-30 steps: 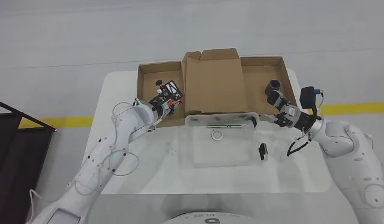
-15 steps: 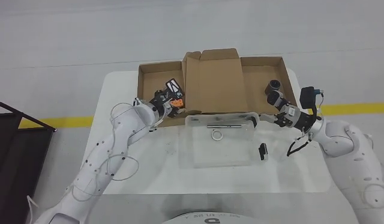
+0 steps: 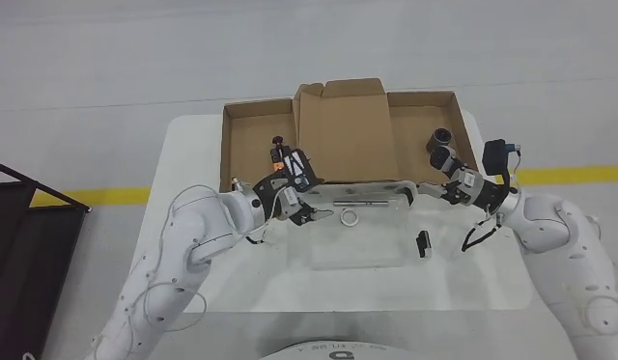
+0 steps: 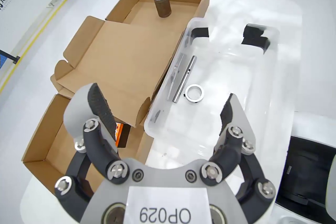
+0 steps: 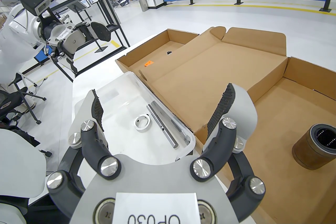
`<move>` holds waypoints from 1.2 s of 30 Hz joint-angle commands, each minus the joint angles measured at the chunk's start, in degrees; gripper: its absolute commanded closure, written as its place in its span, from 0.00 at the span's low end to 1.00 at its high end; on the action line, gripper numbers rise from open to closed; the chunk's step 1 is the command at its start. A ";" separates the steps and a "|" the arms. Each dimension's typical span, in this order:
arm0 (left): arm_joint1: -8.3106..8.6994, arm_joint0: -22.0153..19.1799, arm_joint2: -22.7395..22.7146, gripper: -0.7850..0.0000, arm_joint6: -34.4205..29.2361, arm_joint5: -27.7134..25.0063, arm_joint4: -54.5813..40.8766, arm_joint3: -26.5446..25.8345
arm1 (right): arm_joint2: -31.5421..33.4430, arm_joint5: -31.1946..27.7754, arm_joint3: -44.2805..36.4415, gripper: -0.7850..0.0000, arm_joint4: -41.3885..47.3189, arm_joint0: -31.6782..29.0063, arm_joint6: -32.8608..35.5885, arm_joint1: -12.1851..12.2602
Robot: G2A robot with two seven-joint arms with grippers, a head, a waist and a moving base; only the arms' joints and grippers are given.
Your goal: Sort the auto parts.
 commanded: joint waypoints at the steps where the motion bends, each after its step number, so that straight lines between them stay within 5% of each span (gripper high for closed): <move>1: 0.00 -0.01 0.01 0.00 0.04 -0.04 0.04 0.02 | 0.00 0.00 0.00 0.00 0.00 0.00 0.00 0.00; 7: 0.02 0.42 1.24 0.00 1.12 -1.72 -0.02 0.82 | 0.00 0.00 0.00 0.00 0.00 0.00 0.00 0.00; 16: -2.20 -7.00 14.43 0.14 1.46 -6.96 3.26 10.12 | 0.00 0.00 0.00 0.00 0.00 0.00 0.00 0.00; 23: -5.55 -13.97 23.75 0.14 1.79 -4.11 3.68 20.20 | 0.00 0.00 0.00 0.00 0.00 0.00 0.00 0.00; 31: -7.87 -18.07 26.97 0.36 1.78 0.11 2.22 26.24 | 0.00 0.00 0.00 0.00 0.00 0.00 0.00 0.00; 36: -8.87 -19.26 28.60 0.35 -1.89 1.78 1.71 29.06 | 0.00 0.00 0.00 0.00 0.00 0.00 0.00 0.00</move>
